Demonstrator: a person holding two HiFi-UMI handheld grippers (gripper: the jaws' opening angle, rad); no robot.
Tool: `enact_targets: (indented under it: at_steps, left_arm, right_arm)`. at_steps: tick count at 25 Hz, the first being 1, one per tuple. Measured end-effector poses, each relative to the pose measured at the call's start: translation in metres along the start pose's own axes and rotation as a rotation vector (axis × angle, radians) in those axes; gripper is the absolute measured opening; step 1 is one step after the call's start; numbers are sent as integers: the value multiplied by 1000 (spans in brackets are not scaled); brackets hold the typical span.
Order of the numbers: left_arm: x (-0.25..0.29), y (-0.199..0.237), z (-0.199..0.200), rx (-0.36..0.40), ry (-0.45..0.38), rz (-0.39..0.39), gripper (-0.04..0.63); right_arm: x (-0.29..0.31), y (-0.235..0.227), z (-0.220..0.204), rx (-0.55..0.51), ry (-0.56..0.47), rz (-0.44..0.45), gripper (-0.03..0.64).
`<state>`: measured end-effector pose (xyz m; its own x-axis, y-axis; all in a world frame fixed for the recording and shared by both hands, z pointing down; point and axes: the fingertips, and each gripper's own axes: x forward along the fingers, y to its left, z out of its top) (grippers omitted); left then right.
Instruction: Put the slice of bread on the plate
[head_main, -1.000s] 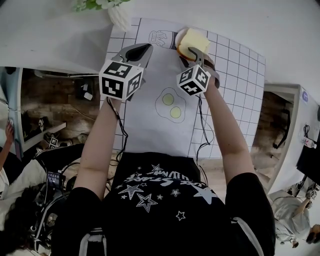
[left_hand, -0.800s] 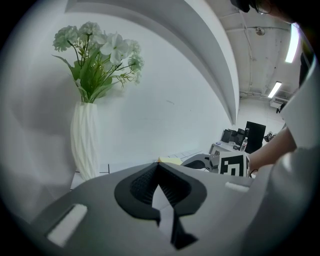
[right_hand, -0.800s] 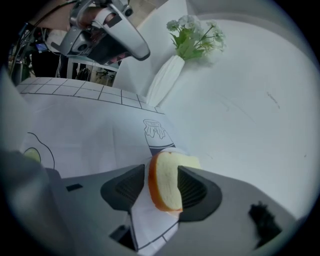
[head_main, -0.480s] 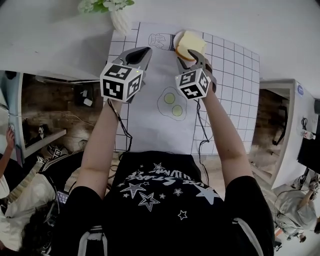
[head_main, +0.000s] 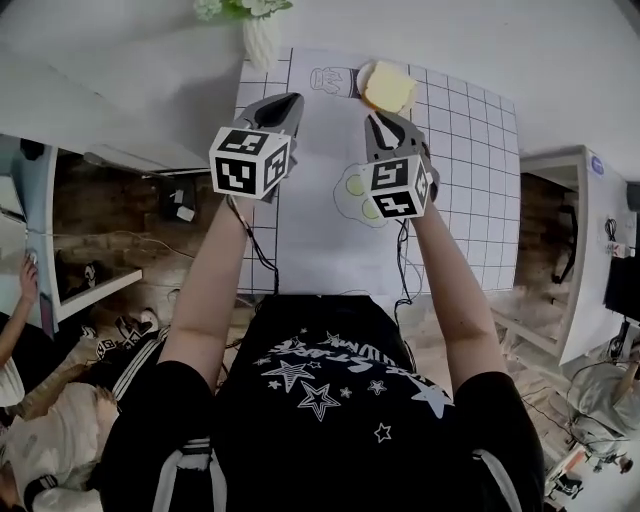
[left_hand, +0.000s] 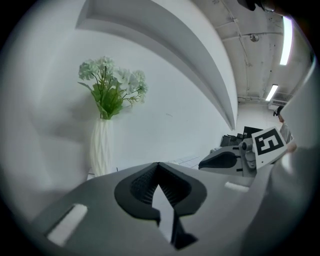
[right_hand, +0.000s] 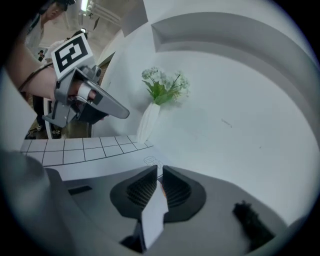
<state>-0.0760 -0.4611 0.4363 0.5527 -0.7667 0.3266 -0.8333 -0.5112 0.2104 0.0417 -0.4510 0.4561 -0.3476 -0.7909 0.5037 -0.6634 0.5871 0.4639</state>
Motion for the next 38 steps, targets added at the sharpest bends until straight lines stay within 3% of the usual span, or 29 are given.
enact_targets:
  at_steps: [10,17,21,29,38]
  left_arm:
    - [-61,6,22,28,-50,93,9]
    - [-132,-50,11,32,-113,144,9]
    - [-143,-72,18,28,-110,122,9]
    - [-209,-180,-17,51,-139,117,9]
    - [-225,-205,-23,67,-148,24,9]
  right_arm:
    - [-63,32,30,76,-75,-21,21]
    - [-143,64,23,53,-140,-18,21]
    - [-163,58,21,83,-133,-29,21]
    - [-264,87,-10,95,-196,-35,15]
    - [-294,101,-6,185,-193,-90,14]
